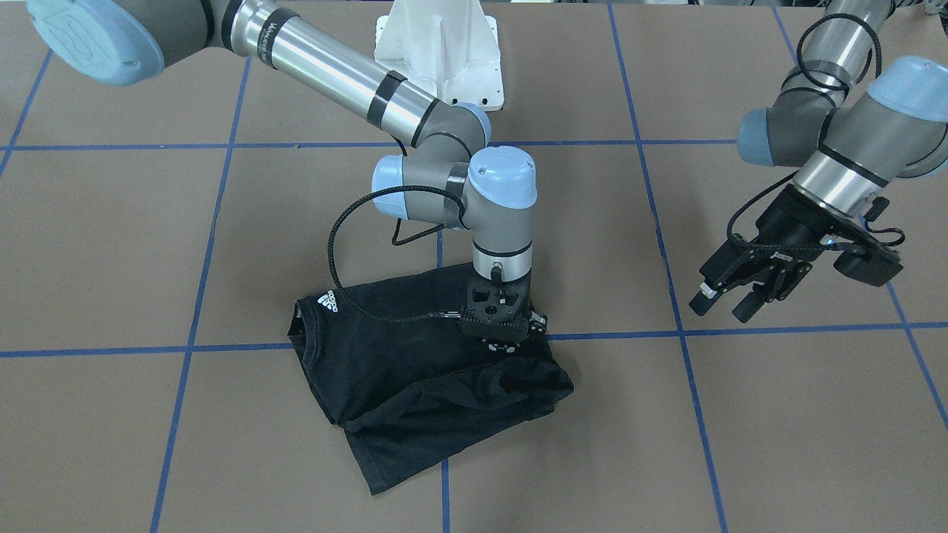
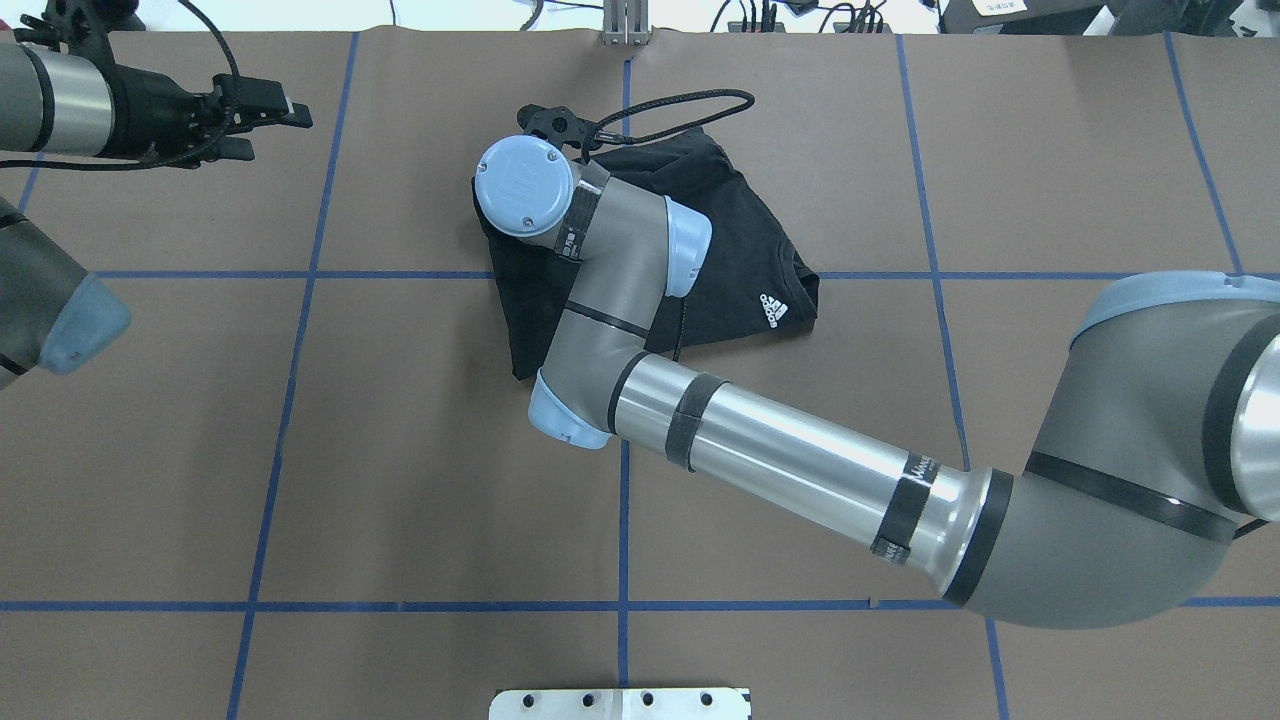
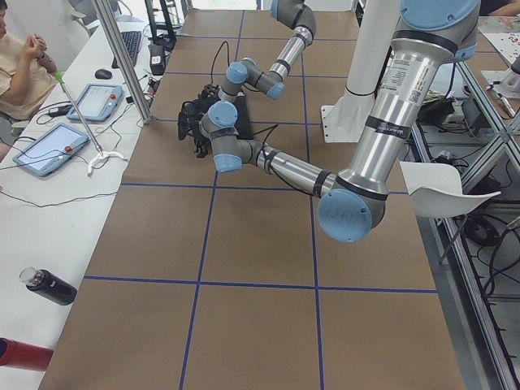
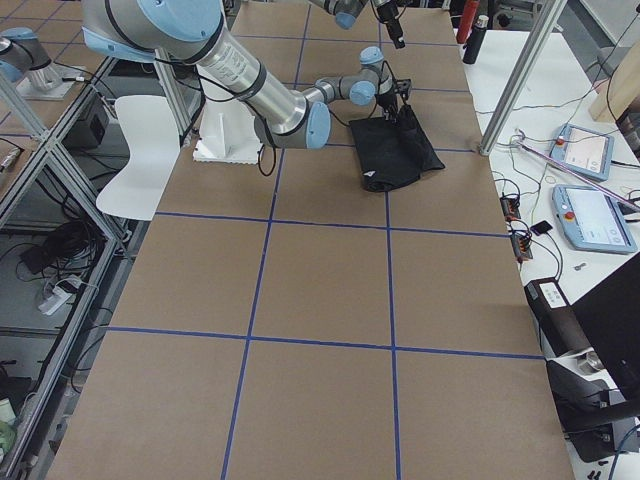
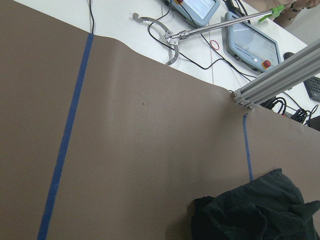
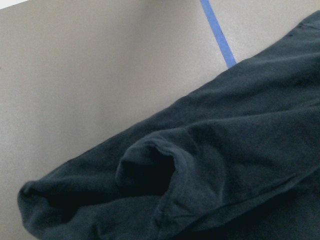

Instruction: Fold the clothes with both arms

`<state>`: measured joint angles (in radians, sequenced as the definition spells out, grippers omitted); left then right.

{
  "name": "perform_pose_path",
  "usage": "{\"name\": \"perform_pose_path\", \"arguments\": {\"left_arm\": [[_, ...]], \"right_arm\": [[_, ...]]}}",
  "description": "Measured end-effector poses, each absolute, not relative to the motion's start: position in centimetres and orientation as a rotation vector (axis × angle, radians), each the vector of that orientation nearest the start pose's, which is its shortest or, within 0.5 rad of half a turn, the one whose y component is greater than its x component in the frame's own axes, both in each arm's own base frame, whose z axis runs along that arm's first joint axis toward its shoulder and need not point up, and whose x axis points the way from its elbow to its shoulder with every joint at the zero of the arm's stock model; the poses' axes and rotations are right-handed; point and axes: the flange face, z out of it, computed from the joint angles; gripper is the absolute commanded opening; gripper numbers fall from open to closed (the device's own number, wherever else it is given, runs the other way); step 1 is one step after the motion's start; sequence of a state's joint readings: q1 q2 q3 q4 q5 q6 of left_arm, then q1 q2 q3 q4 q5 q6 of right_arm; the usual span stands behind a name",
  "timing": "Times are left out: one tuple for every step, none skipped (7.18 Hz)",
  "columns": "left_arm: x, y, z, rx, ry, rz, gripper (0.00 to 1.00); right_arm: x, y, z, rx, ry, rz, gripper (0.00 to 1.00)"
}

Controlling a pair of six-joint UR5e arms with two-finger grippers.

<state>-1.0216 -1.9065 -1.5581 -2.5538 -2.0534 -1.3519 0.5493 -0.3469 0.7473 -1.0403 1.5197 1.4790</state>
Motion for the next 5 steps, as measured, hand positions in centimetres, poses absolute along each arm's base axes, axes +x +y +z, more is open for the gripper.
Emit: {"name": "perform_pose_path", "arguments": {"left_arm": [[25.0,-57.7,36.6,0.409,1.281,-0.365,1.00],[24.9,-57.6,36.8,0.409,1.279,-0.368,1.00],[24.6,-57.1,36.9,0.409,1.278,-0.371,1.00],[24.2,-56.5,36.9,0.412,1.281,-0.370,1.00],[23.9,-55.9,36.8,0.415,1.283,-0.369,1.00]], "right_arm": [[-69.6,-60.3,13.1,0.372,-0.900,0.532,0.00],[-69.5,-62.0,12.9,0.419,-0.922,0.648,0.00],[-68.8,-63.6,12.4,0.452,-0.943,0.744,0.00],[-68.0,-64.7,11.3,0.469,-0.968,0.815,0.00],[-67.2,-65.3,9.6,0.465,-1.002,0.850,0.00]]}}
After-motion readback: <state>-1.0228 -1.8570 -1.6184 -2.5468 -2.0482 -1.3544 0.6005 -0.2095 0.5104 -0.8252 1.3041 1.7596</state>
